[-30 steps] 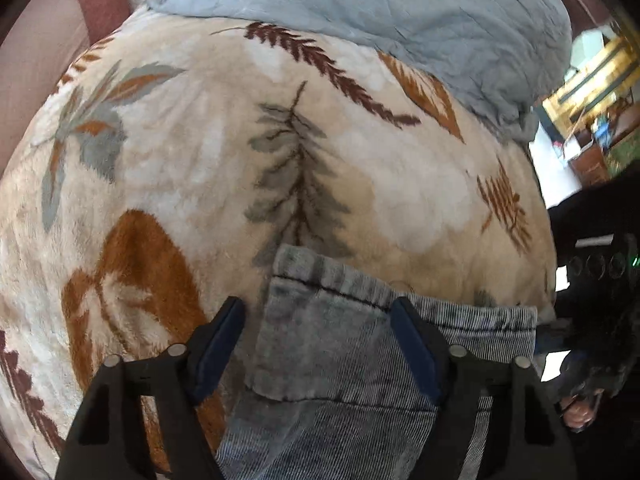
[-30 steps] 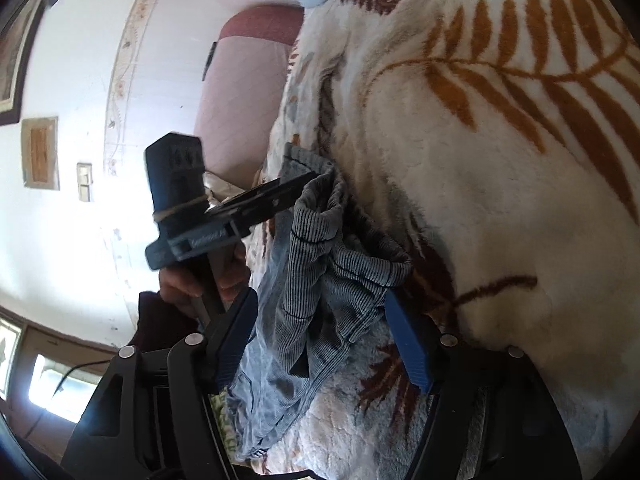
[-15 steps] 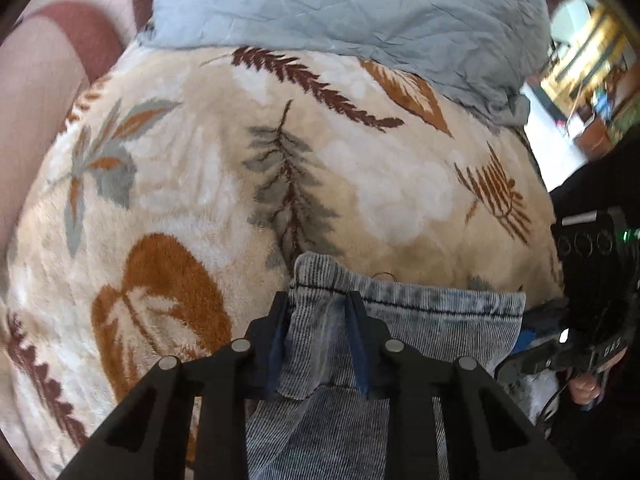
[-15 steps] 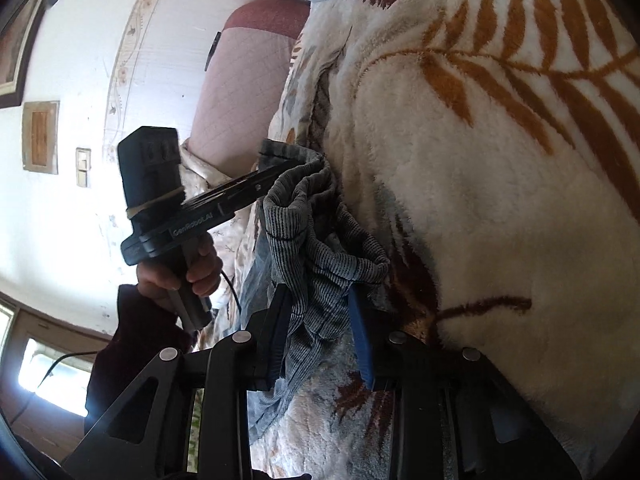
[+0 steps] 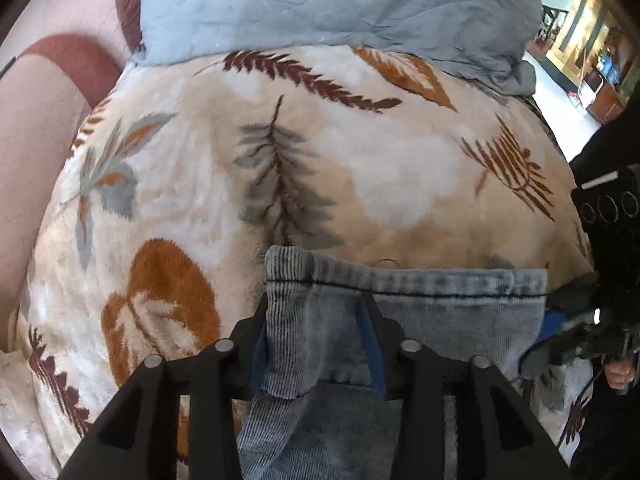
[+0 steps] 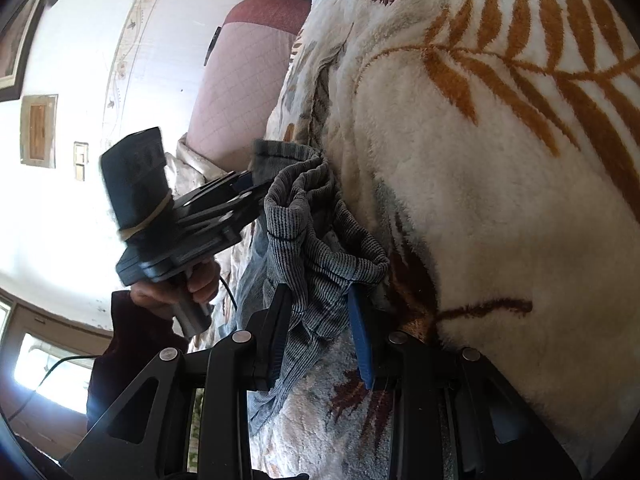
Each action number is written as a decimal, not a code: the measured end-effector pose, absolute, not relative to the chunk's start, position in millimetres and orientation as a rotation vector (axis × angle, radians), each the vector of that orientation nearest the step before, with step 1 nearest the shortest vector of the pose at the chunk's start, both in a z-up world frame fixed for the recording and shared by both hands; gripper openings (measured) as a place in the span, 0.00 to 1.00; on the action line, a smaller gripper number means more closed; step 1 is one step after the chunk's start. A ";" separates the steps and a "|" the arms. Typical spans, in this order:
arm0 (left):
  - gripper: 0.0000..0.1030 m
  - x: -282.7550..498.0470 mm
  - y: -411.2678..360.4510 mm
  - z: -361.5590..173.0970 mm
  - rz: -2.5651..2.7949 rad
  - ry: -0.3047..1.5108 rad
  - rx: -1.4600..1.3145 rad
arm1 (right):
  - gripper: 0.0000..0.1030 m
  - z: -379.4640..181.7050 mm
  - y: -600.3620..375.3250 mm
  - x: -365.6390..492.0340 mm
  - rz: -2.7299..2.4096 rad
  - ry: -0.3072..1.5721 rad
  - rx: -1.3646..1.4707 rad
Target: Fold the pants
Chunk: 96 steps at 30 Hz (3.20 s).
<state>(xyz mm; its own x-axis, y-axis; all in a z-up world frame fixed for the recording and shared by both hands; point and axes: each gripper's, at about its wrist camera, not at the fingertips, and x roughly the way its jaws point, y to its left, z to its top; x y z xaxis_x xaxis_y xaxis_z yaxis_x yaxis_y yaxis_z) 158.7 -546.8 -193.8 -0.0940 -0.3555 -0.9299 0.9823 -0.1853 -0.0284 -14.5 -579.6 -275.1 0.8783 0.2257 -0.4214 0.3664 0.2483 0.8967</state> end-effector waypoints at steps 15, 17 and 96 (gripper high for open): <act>0.15 173.0 -539.5 -187.0 -1.595 0.952 0.894 | 0.22 -263.9 -579.5 -5.6 -0.108 0.522 1.265; 0.14 172.3 -535.5 -184.4 -1.604 0.936 0.890 | 0.19 -252.8 -574.3 -3.7 -0.117 0.525 1.203; 0.13 290.3 -248.7 -127.0 -1.369 0.949 0.411 | 0.20 -183.4 -348.8 100.5 0.172 0.788 0.771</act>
